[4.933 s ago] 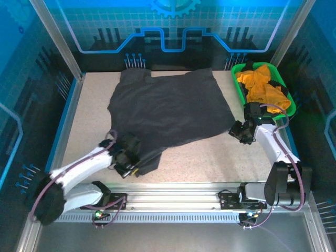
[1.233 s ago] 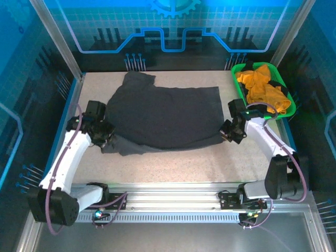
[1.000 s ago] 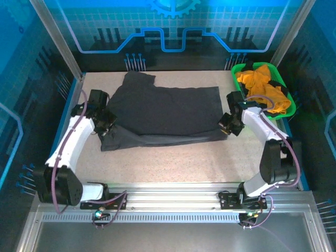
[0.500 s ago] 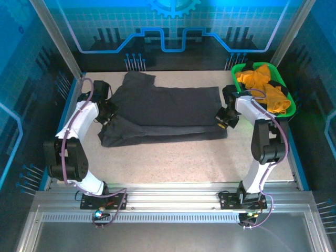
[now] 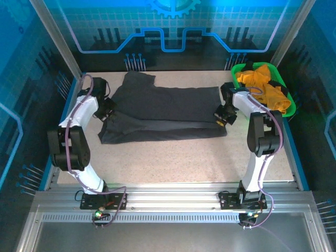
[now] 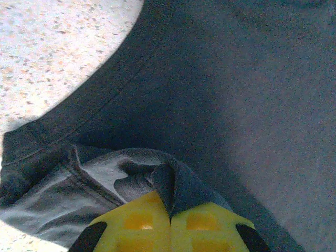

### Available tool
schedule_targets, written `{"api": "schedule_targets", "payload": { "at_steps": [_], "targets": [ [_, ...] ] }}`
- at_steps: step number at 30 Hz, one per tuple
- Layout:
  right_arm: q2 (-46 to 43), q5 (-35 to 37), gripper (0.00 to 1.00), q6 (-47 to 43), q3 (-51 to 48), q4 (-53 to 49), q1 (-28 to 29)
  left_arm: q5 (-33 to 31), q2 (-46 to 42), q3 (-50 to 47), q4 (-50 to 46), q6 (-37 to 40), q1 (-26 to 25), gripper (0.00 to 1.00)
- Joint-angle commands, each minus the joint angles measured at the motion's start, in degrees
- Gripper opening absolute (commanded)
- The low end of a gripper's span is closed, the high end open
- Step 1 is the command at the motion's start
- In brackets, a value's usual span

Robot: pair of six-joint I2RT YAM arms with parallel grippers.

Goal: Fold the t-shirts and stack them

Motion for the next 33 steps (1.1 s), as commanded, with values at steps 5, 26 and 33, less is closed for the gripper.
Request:
{"api": "schedule_targets", "payload": {
  "at_steps": [5,26,33],
  "targets": [
    [-1.3,1.2,0.54,-3.9,4.7,-2.8,-2.4,0.8,-0.5,3.9,-4.0,3.4,2.6,0.65],
    [-11.7,-8.0,0.62,-10.4,-22.3,11.8,-5.3,16.4,-8.0,-26.9,9.9,-7.2,16.4,0.51],
    [-7.7,-7.4,0.51,-8.7,-19.9,13.4,-5.4,18.4,-1.8,-25.9,15.3,-7.4,16.4,0.27]
  ]
}}
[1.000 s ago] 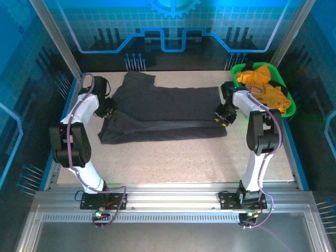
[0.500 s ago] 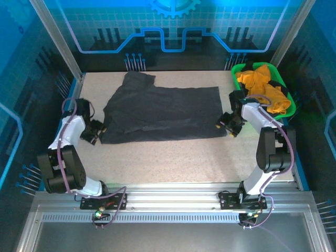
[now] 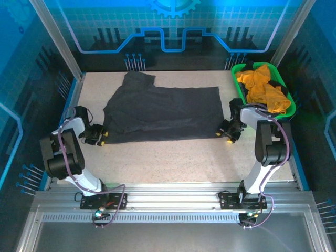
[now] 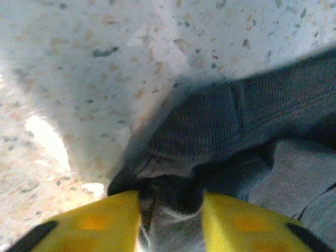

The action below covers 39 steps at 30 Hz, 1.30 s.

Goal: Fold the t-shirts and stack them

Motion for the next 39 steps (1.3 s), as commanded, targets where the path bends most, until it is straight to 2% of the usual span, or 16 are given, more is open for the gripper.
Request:
{"api": "schedule_targets", "payload": {
  "at_steps": [1,3,5,6,8,10,18,24,33,34,37,39],
  "targets": [
    [2.6,-0.2,0.49,0.5,2.6,2.4,-0.5,2.5,2.7,1.0,3.2,-0.1,0.0,0.21],
    [3.7,0.3,0.41,0.9,4.4,2.2,-0.4,1.8,3.2,1.8,3.2,0.1,0.1,0.09],
    [4.2,1.0,0.27,1.2,5.6,2.3,-0.1,0.9,3.1,2.4,2.7,0.5,0.1,0.00],
    [4.3,1.4,0.18,1.2,6.1,2.3,0.0,0.5,2.9,2.7,2.4,0.7,0.2,0.00],
    [4.0,2.8,0.06,1.1,6.9,2.2,0.6,-0.5,2.1,3.5,0.8,1.2,0.3,0.00],
    [3.2,4.8,0.00,1.0,7.2,1.7,1.2,-1.7,0.6,3.8,-0.6,1.9,0.3,0.00],
    [-8.2,11.8,0.00,5.2,2.0,-5.4,2.1,-9.5,-11.7,1.5,-10.8,0.9,0.4,0.00],
    [-15.6,11.3,0.00,8.6,-9.2,-6.9,2.7,-12.7,-18.9,-7.5,-12.8,-2.5,0.6,0.00],
    [-20.6,10.7,0.00,9.9,-22.5,-6.2,2.0,-15.3,-25.0,-16.7,-13.4,-3.0,1.6,0.00],
    [-20.2,10.0,0.02,9.3,-22.7,-5.9,1.7,-14.8,-25.3,-17.3,-13.0,-2.9,1.6,0.05],
    [-20.2,9.4,0.33,7.6,-21.2,-6.7,1.7,-13.7,-26.8,-17.0,-13.7,-2.7,1.6,0.39],
    [-21.9,10.1,0.47,6.7,-19.1,-8.2,1.9,-13.8,-28.7,-15.6,-15.2,-3.3,1.3,0.50]
  ]
}}
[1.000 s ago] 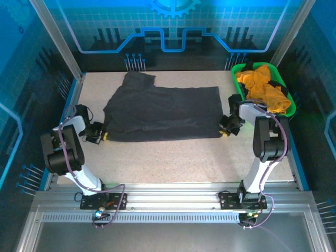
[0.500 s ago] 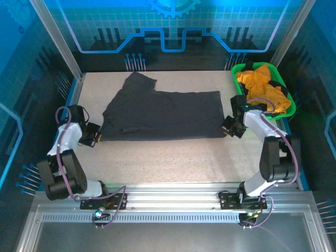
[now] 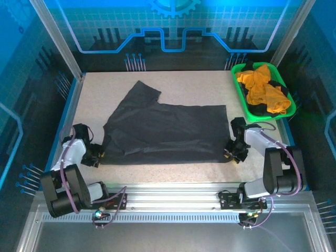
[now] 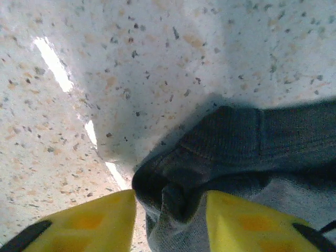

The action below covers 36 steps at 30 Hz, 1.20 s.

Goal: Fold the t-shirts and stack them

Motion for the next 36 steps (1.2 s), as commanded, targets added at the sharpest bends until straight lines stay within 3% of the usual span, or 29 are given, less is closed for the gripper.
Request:
{"api": "schedule_targets", "payload": {
  "at_steps": [1,5,10,14,19,27,30,34,36],
  "targets": [
    [-2.9,2.4,0.51,-1.6,3.3,-3.8,-0.2,-1.8,-2.7,2.5,-4.3,-1.0,-0.1,0.53],
    [-8.9,0.4,0.59,-4.0,8.6,-3.2,3.2,-1.6,-5.1,6.7,-6.4,-7.0,-7.4,0.61],
    [-8.7,-21.9,0.59,-6.3,10.1,15.4,10.0,3.4,-6.8,5.1,-1.6,-22.9,-20.9,0.61],
    [-3.6,-27.6,0.58,-8.0,15.6,20.5,17.5,5.7,-3.1,2.2,5.6,-31.2,-27.4,0.61],
    [0.7,-27.3,0.56,-8.1,18.5,19.8,20.3,7.0,2.4,3.4,9.1,-33.7,-28.8,0.57],
    [1.4,-26.0,0.54,-7.6,18.3,18.9,19.9,6.7,7.3,5.6,6.7,-33.0,-29.0,0.42],
    [1.4,-25.6,0.52,-7.3,18.3,19.0,19.7,5.6,8.7,7.0,6.3,-31.7,-29.0,0.29],
    [1.6,-25.6,0.50,-7.0,18.6,18.8,19.6,3.7,10.1,10.2,6.0,-29.6,-29.0,0.01],
    [1.6,-25.4,0.49,-7.1,18.7,18.5,19.5,3.8,11.4,12.0,6.8,-28.0,-29.0,0.00]
  ]
}}
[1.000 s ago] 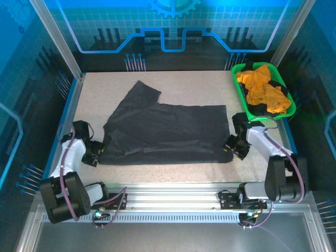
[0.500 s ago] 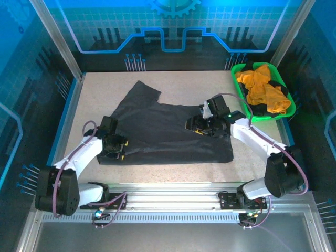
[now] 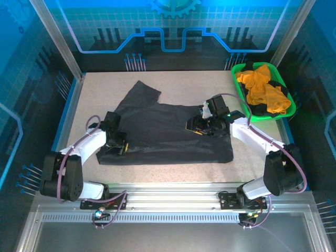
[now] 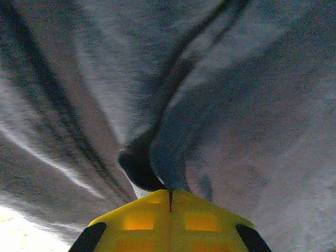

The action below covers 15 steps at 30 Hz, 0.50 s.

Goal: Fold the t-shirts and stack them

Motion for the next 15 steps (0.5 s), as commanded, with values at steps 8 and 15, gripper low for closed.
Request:
{"api": "schedule_targets", "payload": {
  "at_steps": [8,15],
  "targets": [
    [0.2,-0.5,0.47,0.2,1.3,-1.2,-2.1,1.1,16.8,23.4,-6.6,20.0,-4.4,0.00],
    [0.1,-1.5,0.46,0.5,0.3,-1.4,-3.1,-2.8,32.6,43.2,-21.6,37.2,-10.8,0.00]
  ]
}}
